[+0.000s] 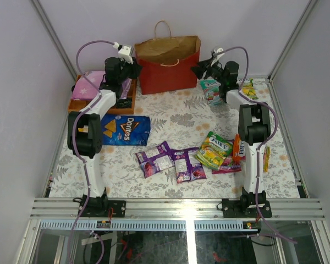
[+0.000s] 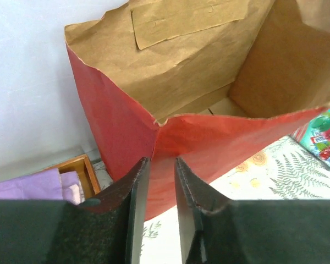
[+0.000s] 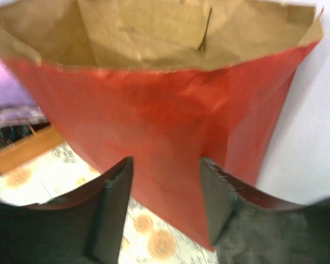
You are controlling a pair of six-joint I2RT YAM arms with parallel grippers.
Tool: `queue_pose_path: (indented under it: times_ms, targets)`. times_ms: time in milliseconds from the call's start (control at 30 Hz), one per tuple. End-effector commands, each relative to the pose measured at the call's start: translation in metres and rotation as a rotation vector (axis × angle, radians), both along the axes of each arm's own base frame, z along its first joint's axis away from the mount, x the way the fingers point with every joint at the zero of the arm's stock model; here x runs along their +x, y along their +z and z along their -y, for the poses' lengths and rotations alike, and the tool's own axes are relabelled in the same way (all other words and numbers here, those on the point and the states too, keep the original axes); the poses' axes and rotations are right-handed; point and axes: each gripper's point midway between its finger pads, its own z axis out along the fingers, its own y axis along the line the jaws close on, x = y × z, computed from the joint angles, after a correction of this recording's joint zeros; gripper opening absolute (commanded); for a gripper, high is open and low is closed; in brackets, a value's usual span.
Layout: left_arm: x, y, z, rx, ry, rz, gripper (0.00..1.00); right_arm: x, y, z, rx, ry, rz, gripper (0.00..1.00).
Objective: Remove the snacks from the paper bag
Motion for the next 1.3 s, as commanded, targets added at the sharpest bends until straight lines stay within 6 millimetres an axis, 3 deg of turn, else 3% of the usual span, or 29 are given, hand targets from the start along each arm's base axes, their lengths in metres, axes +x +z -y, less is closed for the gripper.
queue_pose_path:
  times_ms: [0, 33, 100, 267, 400, 733, 1067, 1267]
  targets:
    - [-0.002, 0.016, -0.008, -0.012, 0.005, 0.029, 0.32, -0.028, 0.073, 0.011, 0.033, -0.063, 0.197, 0.74]
    - [-0.003, 0.015, -0.009, -0.013, 0.009, 0.026, 0.46, -0.03, 0.073, 0.015, 0.033, -0.077, 0.2, 0.84]
    - [-0.005, 0.015, -0.011, -0.011, 0.012, 0.027, 0.71, -0.031, 0.071, 0.022, 0.021, -0.092, 0.196, 0.95]
    - [-0.013, 0.007, -0.01, 0.012, -0.005, 0.023, 0.87, -0.015, 0.062, 0.037, -0.038, -0.136, 0.157, 0.99]
    - [-0.013, 0.0, -0.01, 0.026, -0.009, 0.019, 0.89, -0.001, 0.061, 0.042, -0.056, -0.109, 0.134, 0.99]
    - [-0.008, -0.002, -0.005, 0.046, -0.044, 0.031, 0.92, 0.022, 0.051, 0.018, -0.082, 0.14, 0.105, 1.0]
    - [-0.005, 0.005, -0.003, 0.059, -0.055, 0.051, 0.92, 0.016, 0.035, 0.003, -0.073, 0.251, 0.091, 0.99]
    - [-0.003, 0.003, -0.002, 0.046, -0.064, 0.05, 0.92, 0.01, 0.041, -0.017, -0.074, 0.274, 0.132, 0.99]
